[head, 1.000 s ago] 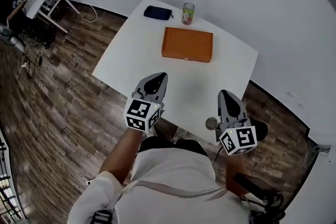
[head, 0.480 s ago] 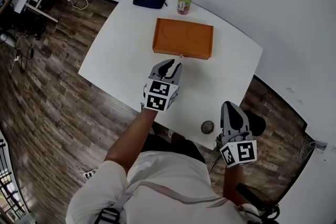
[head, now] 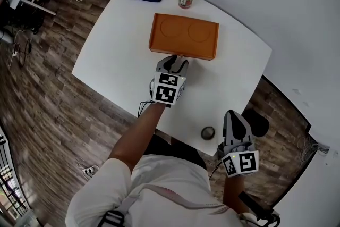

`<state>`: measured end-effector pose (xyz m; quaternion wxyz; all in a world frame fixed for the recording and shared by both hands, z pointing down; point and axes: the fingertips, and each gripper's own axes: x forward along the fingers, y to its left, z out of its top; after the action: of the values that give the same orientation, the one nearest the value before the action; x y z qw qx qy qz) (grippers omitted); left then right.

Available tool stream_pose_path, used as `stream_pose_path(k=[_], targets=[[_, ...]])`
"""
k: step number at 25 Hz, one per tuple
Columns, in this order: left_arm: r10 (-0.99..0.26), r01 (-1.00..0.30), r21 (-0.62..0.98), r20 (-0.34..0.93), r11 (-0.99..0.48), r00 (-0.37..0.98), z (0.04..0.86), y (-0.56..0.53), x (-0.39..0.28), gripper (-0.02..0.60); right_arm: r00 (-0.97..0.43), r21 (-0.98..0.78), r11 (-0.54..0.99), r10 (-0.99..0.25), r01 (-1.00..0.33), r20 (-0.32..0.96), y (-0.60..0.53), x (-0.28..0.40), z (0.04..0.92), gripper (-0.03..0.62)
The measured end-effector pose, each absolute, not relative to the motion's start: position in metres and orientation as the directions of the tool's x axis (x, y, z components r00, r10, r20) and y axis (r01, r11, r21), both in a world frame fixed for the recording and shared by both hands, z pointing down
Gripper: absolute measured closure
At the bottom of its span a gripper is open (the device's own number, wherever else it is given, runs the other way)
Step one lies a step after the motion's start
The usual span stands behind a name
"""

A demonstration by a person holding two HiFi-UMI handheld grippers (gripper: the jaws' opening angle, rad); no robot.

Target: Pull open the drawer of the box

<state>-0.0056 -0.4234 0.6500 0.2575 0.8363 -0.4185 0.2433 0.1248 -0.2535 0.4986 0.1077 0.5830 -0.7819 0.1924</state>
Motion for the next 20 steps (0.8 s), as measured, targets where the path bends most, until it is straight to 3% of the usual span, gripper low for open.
stream_pose_path(k=[9, 14, 20], targets=[[-0.57, -0.852, 0.263, 0.649, -0.452, 0.503, 0.664, -0.43, -0.006, 0.425, -0.297, -0.186, 0.24, -0.863, -0.953, 0.409, -0.255, 0.128, 0.508, 0.591], [-0.579, -0.86, 0.265, 0.648, -0.437, 0.494, 0.663, -0.435, -0.006, 0.483, -0.3, -0.192, 0.24, -0.858, -0.952, 0.417, -0.256, 0.126, 0.511, 0.591], [-0.582, -0.867, 0.26, 0.655, -0.424, 0.481, 0.664, -0.433, -0.004, 0.5, -0.303, -0.191, 0.243, -0.857, -0.951, 0.417, -0.253, 0.124, 0.513, 0.591]])
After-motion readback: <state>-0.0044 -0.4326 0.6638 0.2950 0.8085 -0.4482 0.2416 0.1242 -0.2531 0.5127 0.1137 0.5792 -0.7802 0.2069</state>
